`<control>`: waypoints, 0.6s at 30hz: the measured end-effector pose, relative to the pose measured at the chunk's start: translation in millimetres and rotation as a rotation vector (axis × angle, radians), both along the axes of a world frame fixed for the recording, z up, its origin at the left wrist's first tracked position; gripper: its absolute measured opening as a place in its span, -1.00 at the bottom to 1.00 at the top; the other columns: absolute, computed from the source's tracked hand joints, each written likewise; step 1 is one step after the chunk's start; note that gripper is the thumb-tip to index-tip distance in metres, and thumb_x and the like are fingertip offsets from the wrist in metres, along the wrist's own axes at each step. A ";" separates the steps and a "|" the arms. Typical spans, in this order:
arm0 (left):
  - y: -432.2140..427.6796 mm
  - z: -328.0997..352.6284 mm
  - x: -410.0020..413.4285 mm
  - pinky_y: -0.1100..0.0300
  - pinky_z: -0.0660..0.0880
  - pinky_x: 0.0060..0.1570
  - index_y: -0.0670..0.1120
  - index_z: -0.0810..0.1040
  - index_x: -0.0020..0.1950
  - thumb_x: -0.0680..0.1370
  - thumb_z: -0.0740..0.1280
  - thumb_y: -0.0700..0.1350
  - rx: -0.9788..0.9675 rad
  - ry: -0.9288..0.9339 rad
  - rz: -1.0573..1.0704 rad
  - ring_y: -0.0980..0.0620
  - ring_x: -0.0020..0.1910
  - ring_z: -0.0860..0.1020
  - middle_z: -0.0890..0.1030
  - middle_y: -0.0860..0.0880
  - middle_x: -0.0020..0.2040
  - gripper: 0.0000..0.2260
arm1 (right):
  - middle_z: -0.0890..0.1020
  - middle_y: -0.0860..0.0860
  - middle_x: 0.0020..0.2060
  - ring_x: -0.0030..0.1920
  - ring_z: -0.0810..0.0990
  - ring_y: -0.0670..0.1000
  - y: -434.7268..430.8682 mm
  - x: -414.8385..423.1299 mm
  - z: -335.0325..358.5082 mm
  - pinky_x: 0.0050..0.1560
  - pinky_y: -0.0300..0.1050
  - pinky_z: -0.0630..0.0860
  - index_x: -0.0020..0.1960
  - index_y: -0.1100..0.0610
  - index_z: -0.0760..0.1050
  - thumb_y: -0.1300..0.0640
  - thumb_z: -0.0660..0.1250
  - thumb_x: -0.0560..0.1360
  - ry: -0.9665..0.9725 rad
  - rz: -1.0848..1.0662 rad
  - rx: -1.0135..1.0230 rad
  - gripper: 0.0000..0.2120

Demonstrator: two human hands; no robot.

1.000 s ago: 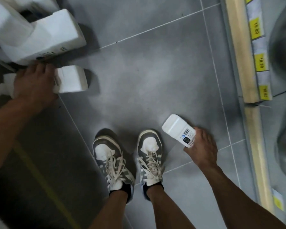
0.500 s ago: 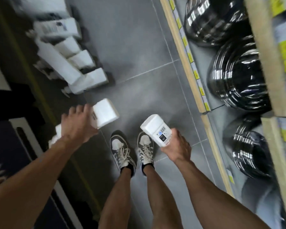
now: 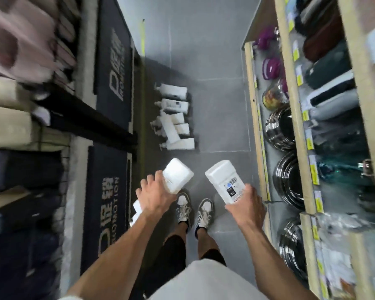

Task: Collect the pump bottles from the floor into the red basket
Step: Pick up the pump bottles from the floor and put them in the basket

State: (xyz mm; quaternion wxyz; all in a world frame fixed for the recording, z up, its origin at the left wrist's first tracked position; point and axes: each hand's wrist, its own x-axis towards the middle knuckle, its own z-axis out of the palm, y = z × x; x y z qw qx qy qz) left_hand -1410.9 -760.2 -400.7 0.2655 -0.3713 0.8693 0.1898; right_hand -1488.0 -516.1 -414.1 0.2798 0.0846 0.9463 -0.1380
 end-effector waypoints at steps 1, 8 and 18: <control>-2.8 19.2 8.1 -0.14 0.40 0.27 -0.01 0.29 0.48 0.34 0.55 0.20 -0.003 0.030 0.028 -0.14 0.29 0.43 0.49 -0.07 0.30 -0.19 | 0.63 0.07 0.08 0.04 0.60 0.17 -2.2 2.8 19.9 0.03 0.04 0.51 0.19 0.05 0.41 -0.02 0.59 0.17 0.028 0.018 -0.017 -0.34; -22.5 108.2 56.3 -0.15 0.43 0.27 0.09 0.12 0.57 0.33 0.52 0.17 0.030 0.210 0.155 -0.09 0.25 0.43 0.48 -0.03 0.29 -0.08 | 0.61 -0.13 -0.11 -0.17 0.57 -0.03 -19.0 22.3 118.3 -0.14 -0.05 0.60 0.12 -0.15 0.34 -0.28 0.44 0.14 0.088 0.144 -0.111 -0.39; -49.6 154.1 88.9 -0.08 0.42 0.16 0.22 -0.02 0.62 0.34 0.41 0.21 -0.026 0.371 0.365 -0.05 0.11 0.42 0.48 0.03 0.11 -0.06 | 0.63 -0.19 0.02 -0.06 0.61 -0.01 -73.1 -3.6 174.9 -0.11 -0.09 0.55 0.28 -0.18 0.33 -0.27 0.46 0.23 0.134 0.418 -0.150 -0.33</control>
